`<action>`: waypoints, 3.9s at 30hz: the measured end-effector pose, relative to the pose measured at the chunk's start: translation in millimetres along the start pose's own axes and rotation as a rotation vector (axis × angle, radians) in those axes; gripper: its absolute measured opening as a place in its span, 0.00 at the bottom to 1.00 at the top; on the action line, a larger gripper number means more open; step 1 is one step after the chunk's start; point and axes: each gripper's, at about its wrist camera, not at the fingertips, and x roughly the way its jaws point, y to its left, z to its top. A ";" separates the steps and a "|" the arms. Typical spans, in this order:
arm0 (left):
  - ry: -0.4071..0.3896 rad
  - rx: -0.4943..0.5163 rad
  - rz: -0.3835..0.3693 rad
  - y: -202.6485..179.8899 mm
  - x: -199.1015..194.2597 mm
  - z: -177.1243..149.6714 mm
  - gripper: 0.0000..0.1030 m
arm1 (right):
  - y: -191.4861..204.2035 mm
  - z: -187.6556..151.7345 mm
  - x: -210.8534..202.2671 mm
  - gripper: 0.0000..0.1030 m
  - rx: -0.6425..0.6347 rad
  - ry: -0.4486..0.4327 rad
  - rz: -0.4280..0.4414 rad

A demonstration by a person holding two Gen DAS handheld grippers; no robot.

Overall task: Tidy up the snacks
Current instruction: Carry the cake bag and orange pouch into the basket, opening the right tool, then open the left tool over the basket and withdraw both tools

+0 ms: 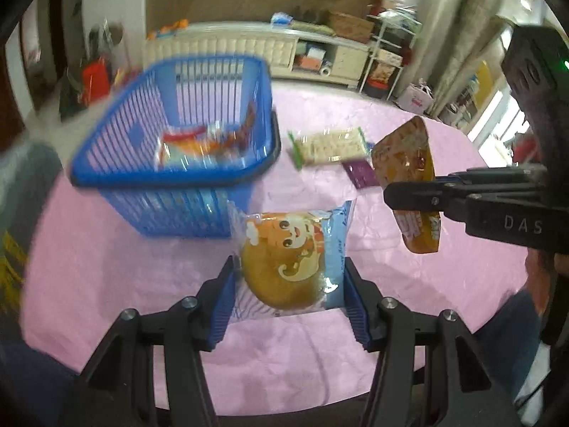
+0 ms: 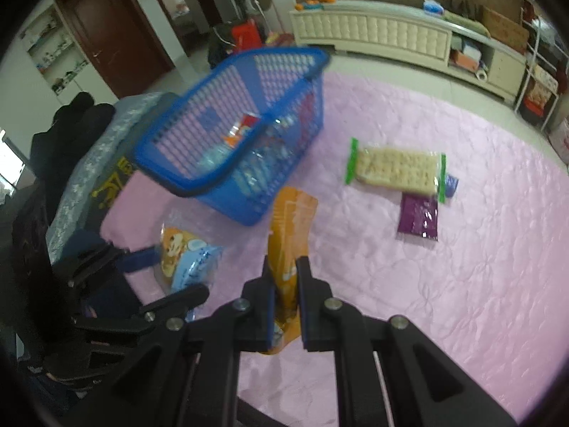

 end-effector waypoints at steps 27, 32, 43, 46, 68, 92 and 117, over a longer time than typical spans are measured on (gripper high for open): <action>-0.094 -0.007 0.042 104.6 -31.6 111.1 0.51 | 62.9 138.0 46.2 0.14 0.000 -0.080 0.068; -0.085 -0.007 0.039 115.0 -20.1 117.5 0.51 | 54.9 148.1 65.4 0.16 0.016 -0.067 0.020; -0.052 -0.031 0.045 121.7 -12.4 115.3 0.51 | 38.6 144.5 62.6 0.83 0.058 -0.101 -0.077; -0.051 -0.026 0.043 115.2 -15.3 117.3 0.51 | 36.0 137.9 55.5 0.85 0.052 -0.096 -0.077; 0.068 0.044 -0.007 75.1 59.6 142.9 0.52 | -26.0 110.6 50.2 0.90 0.106 -0.094 -0.200; 0.015 0.099 -0.002 48.7 17.9 138.0 0.79 | -41.9 82.1 -6.2 0.90 0.174 -0.150 -0.174; -0.032 0.226 -0.034 -55.9 -0.1 105.2 0.80 | -81.8 -3.3 -84.2 0.90 0.202 -0.203 -0.263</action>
